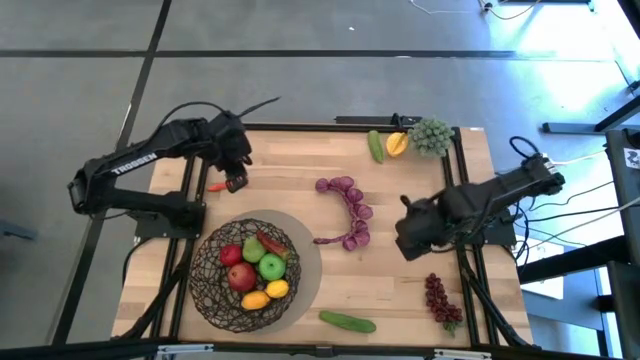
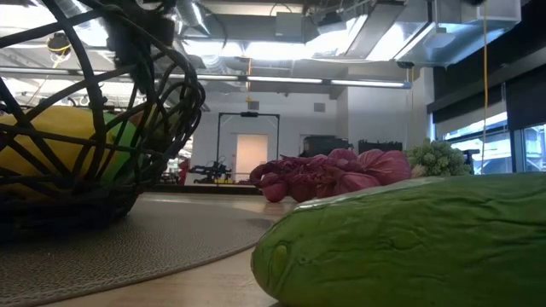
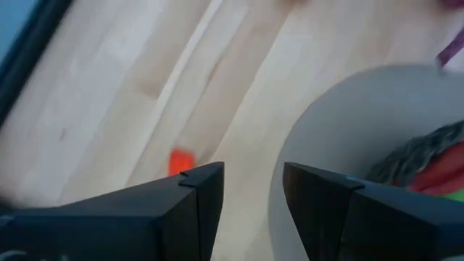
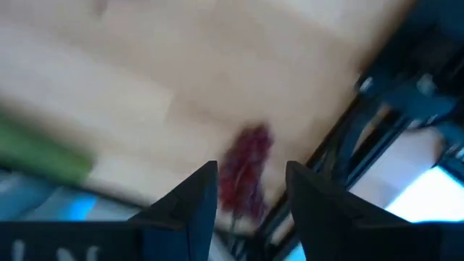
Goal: Build produce basket
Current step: Put the yellow starfruit into the black wire basket
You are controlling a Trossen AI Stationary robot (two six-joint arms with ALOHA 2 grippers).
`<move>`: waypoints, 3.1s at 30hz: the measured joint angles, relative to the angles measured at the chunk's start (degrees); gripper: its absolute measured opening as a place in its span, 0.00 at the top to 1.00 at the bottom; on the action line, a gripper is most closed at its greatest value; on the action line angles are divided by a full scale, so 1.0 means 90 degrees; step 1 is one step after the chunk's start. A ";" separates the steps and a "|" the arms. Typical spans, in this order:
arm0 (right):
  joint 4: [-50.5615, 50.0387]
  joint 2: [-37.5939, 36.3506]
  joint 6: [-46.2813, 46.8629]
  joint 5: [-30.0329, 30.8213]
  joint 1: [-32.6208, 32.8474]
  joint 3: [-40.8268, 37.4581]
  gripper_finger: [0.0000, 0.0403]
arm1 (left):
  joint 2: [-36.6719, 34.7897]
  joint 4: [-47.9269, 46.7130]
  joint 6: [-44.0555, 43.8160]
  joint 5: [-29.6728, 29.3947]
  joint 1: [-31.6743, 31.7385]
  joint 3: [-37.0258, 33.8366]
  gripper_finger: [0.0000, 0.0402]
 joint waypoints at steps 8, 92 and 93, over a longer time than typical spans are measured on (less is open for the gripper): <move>0.0099 0.0007 -0.0698 0.1468 -0.1324 -0.0405 0.61 | -0.0044 0.0556 -0.0350 0.0028 -0.0112 0.0000 0.67; 0.3668 0.3109 -0.3800 0.2523 -0.7507 -0.0338 0.66 | -0.0039 0.0964 0.0617 0.0496 -0.0110 0.0002 0.67; 0.3681 0.3109 -0.3810 0.2525 -0.7507 -0.0338 0.69 | -0.0039 0.0962 0.0617 0.0497 -0.0110 0.0002 0.67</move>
